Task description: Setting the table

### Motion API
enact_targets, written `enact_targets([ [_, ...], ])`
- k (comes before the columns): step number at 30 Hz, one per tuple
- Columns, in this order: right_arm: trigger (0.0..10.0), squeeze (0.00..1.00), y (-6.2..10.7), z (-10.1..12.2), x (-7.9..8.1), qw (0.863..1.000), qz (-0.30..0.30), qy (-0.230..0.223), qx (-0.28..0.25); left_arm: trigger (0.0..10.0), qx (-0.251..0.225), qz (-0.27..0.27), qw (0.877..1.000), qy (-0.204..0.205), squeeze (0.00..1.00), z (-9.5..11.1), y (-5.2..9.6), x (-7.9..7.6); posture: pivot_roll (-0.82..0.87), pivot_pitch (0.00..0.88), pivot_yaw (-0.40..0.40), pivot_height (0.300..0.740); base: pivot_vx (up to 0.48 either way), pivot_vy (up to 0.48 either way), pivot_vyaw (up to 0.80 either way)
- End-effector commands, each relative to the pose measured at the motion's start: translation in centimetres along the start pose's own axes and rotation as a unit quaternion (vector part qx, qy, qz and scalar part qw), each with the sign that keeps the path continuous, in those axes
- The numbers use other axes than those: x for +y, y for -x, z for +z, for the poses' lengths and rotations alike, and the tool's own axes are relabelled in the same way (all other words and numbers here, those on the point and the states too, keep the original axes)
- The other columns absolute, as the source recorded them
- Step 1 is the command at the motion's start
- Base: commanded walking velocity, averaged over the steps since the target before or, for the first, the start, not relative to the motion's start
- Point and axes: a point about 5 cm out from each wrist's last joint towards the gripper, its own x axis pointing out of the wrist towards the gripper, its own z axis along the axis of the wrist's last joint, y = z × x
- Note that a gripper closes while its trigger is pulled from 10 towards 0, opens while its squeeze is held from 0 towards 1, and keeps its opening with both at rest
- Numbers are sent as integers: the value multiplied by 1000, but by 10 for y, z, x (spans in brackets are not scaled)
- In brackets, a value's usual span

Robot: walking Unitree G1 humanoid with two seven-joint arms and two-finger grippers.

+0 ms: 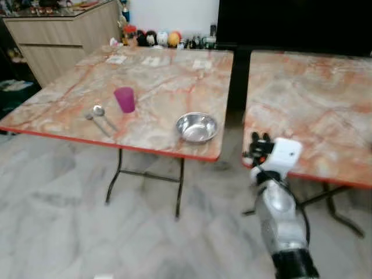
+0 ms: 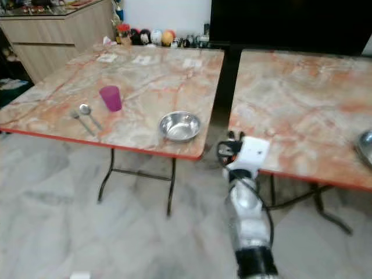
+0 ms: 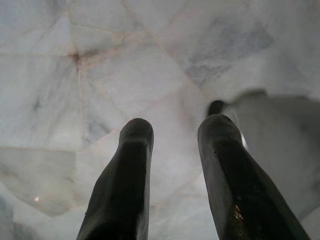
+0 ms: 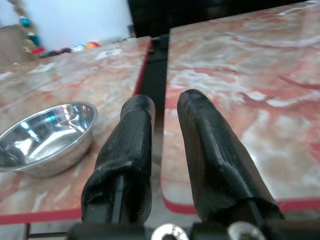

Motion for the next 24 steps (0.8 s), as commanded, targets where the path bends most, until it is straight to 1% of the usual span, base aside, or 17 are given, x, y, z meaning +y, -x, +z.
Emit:
enact_targets([
  [1, 10000, 0, -2, 4, 11, 1000, 12, -9, -7, 10000, 1, 9, 1000, 0, 0, 0, 0, 6, -80, 0, 12, 740, 0, 390, 0],
  [2, 10000, 0, -2, 4, 12, 1000, 13, -9, -6, 10000, 1, 9, 1000, 0, 0, 0, 0, 6, -80, 0, 12, 740, 0, 364, 0],
  [5, 10000, 0, -2, 2, 14, 1000, 16, -11, -2, 10000, 0, 9, 1000, -5, 0, 0, 1, 6, -75, 0, 10, 740, 0, 0, 0],
  [7, 10000, 0, -2, 1, 15, 1000, 18, -11, 0, 10000, -2, 4, 1000, -1, 0, 0, 1, 5, -75, 0, 10, 740, 0, 0, 0],
  [17, 10000, 0, -4, 4, 12, 1000, 11, -11, -3, 10000, -5, 3, 1000, 2, 0, 2, 0, 5, -66, 0, 6, 740, 0, 0, 0],
  [24, 10000, 0, -5, 5, 9, 1000, -3, -18, -4, 10000, -4, 3, 1000, 7, 0, 3, 0, 6, -68, 0, 9, 740, 343, 0, 0],
])
